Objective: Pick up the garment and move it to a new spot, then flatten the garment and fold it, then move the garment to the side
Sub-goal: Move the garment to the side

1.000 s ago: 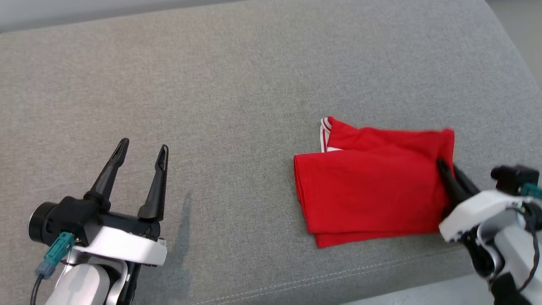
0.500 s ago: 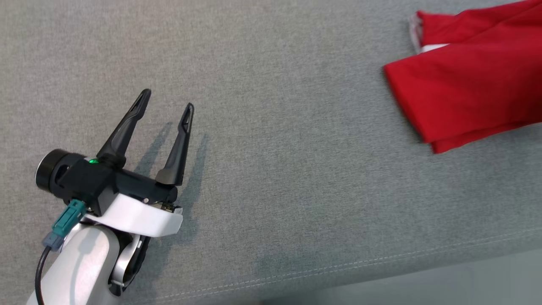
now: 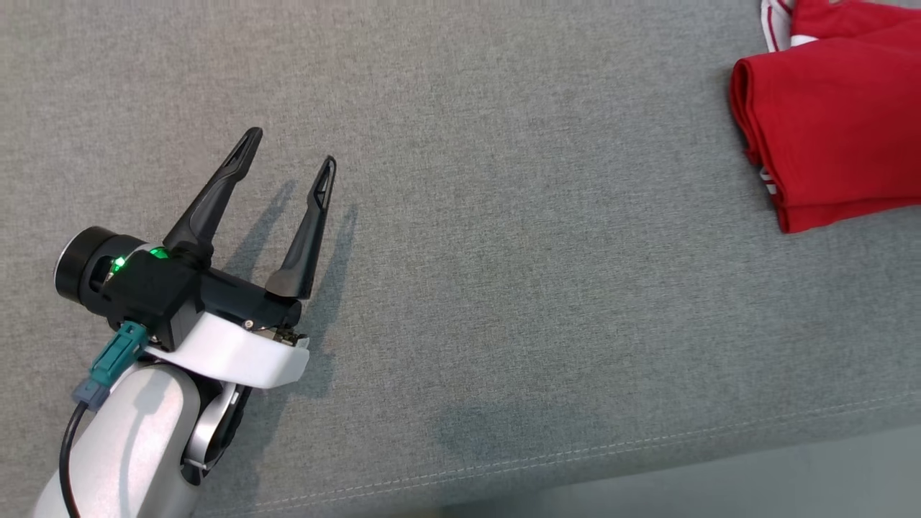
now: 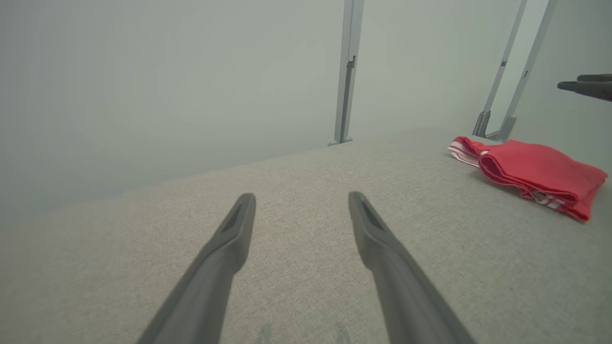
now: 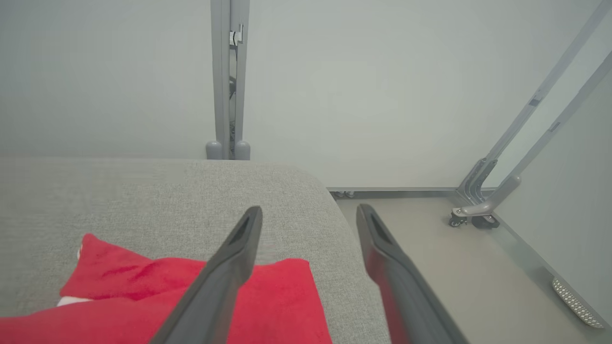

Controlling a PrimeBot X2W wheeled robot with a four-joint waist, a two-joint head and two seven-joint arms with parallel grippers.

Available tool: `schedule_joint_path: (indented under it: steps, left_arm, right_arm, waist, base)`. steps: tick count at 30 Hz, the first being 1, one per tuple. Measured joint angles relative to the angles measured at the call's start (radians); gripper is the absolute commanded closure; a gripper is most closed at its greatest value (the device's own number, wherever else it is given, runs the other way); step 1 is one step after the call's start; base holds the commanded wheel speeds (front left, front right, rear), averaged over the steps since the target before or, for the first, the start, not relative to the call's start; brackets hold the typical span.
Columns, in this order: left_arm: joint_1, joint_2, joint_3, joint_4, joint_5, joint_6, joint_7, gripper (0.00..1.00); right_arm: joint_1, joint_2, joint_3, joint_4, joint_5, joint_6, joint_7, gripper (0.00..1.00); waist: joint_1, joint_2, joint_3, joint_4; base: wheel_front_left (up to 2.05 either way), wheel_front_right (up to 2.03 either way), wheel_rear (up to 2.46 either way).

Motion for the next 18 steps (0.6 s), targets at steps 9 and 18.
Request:
schedule_joint_path:
  steps: [9,18]
  left_arm:
    - [0.040,0.000,0.006,0.038,-0.012,0.002,-0.019,0.00]
    - [0.133,-0.017,0.026,0.077,-0.051,0.035,-0.042,0.00]
  right_arm:
    - [0.231,0.160,-0.164,-0.352,-0.095,0.000,-0.003,0.00]
    - [0.511,0.270,-0.137,-0.634,-0.125,0.000,-0.007,0.00]
  waist:
    - [0.0000,0.0001,-0.101,-0.020]
    - [0.0000,0.0000,-0.213,0.008]
  base:
    - [0.00,0.00,0.00]
    - [0.00,0.00,0.00]
